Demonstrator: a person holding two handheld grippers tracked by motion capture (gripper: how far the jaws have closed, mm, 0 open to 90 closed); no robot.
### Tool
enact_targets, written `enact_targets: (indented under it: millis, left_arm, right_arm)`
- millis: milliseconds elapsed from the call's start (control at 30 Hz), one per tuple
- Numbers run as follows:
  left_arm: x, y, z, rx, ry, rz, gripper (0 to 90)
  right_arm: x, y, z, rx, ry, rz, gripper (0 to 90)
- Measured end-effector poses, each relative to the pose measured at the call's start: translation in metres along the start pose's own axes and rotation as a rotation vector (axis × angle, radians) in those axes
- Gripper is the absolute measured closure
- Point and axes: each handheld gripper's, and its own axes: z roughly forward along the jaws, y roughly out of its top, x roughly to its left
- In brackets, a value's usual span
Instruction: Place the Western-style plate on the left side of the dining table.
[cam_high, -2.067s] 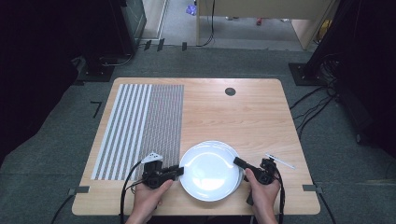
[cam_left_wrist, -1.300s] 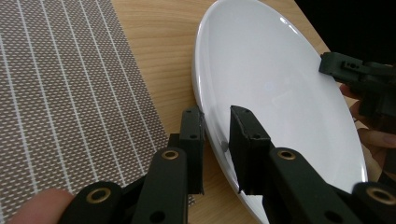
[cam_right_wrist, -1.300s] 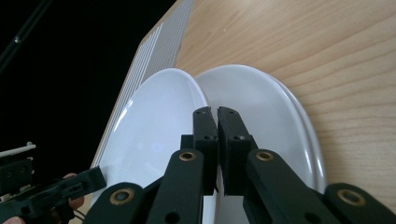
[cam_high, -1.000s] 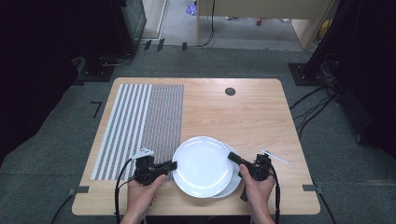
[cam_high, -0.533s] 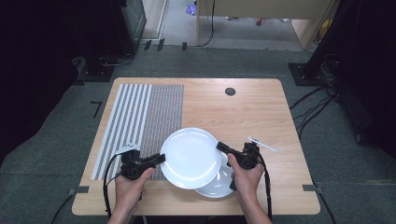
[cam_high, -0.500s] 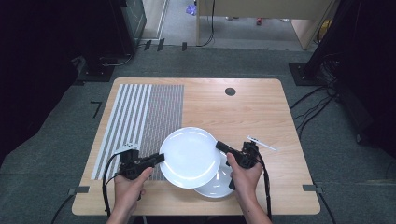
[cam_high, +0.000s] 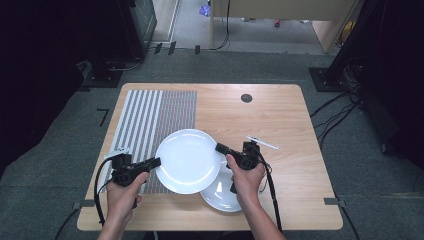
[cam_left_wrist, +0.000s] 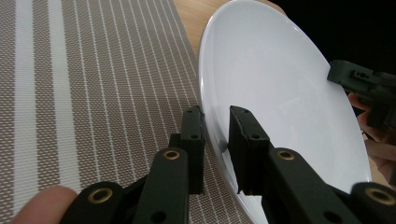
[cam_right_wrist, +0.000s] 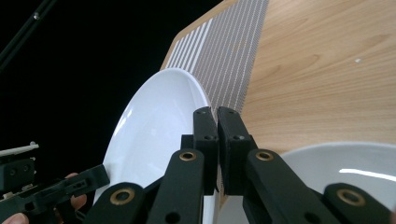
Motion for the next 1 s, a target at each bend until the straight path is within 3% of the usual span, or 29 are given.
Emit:
enact_targets:
  millis: [233,767,1000]
  left_arm:
    - [0.016,0.008,-0.002,0.004,0.016,-0.022,77.3]
    - [0.053,0.026,-0.013,-0.058,0.068,-0.097,78.2]
    - [0.066,0.033,-0.013,-0.073,0.095,-0.115,78.7]
  right_arm:
    - [0.008,0.006,0.021,0.018,-0.007,-0.010,88.2]
    - [0.028,0.014,0.075,0.046,-0.008,-0.016,87.8]
    - [0.029,0.016,0.098,0.063,-0.024,-0.013,87.4]
